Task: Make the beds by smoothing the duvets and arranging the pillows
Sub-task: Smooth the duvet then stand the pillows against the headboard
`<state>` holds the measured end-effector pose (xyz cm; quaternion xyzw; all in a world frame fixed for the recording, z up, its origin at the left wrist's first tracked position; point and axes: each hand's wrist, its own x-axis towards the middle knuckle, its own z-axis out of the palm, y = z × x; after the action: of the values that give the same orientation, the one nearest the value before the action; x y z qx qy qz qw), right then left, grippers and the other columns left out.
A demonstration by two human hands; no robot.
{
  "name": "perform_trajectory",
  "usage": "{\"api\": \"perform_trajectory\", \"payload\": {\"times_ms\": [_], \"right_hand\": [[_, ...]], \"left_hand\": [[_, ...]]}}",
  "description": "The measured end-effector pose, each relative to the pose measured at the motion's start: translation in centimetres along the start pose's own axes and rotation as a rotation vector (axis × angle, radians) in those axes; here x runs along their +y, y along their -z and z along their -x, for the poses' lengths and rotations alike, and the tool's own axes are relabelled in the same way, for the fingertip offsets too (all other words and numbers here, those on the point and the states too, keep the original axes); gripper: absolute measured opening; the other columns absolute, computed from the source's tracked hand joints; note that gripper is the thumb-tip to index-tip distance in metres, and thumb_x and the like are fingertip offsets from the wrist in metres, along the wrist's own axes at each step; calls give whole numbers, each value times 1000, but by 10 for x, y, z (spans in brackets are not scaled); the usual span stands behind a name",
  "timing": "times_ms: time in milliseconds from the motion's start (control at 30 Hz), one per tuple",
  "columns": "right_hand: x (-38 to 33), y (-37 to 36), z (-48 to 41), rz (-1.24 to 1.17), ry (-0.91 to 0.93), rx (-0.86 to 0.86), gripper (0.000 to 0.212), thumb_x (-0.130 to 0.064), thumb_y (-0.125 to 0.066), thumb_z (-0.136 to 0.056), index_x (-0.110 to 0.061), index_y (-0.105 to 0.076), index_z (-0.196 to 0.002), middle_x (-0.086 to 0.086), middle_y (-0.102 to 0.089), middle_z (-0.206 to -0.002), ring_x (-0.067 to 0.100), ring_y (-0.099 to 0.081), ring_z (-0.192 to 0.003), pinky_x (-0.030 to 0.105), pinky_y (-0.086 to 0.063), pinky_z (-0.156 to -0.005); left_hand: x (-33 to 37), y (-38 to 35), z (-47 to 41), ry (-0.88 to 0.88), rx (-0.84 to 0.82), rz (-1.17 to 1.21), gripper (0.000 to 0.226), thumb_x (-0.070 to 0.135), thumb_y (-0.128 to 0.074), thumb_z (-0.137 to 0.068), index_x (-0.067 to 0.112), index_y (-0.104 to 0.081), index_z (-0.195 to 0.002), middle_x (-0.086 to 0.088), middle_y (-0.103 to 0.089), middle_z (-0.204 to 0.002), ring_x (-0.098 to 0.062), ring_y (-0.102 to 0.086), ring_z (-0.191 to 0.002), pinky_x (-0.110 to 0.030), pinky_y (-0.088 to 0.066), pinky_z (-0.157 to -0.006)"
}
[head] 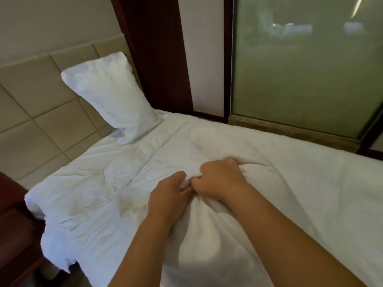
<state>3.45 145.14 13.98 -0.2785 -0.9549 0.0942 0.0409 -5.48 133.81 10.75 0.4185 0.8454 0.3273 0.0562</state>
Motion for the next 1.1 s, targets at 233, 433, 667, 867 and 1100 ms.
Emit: {"api": "perform_trajectory", "payload": {"times_ms": [233, 433, 667, 867, 1100], "right_hand": [[-41, 96, 37, 5, 231, 391, 36, -43, -39, -87, -18, -65, -85, 4, -70, -89, 25, -63, -83, 37, -37, -84], [-84, 145, 51, 99, 498, 635, 25, -38, -48, -78, -19, -38, -66, 2, -61, -65, 21, -36, -58, 35, -34, -65], [-114, 75, 15, 71, 312, -49, 45, -51, -51, -88, -22, -50, -122, 1, -56, -123, 25, -52, -114, 38, -37, -91], [-142, 22, -27, 125, 264, -5, 26, -21, -54, -91, -19, -51, -117, 5, -59, -119, 26, -56, -110, 34, -41, -90], [-193, -10, -74, 159, 179, -69, 49, -54, -48, -90, -20, -49, -126, 5, -56, -126, 27, -53, -117, 37, -39, -94]], "left_hand": [[52, 104, 12, -290, 283, -190, 36, 60, -33, -73, 27, -37, -58, 10, -42, -51, -6, -40, -53, -19, -31, -51], [62, 188, 37, -537, 541, -445, 32, 44, -47, -82, 18, -47, -62, 10, -41, -52, -7, -38, -49, -22, -30, -43], [-27, 184, 35, -278, 352, -440, 40, 51, -37, -85, 19, -47, -64, 10, -47, -59, -6, -44, -57, -27, -42, -54], [-92, 192, 22, -40, 121, -482, 51, 62, -62, -79, 32, -53, -120, 12, -57, -115, -13, -53, -104, -30, -47, -91], [-159, 221, -11, -10, -81, -770, 43, 64, -51, -84, 26, -55, -102, 4, -59, -101, -19, -58, -100, -32, -42, -75]]}}
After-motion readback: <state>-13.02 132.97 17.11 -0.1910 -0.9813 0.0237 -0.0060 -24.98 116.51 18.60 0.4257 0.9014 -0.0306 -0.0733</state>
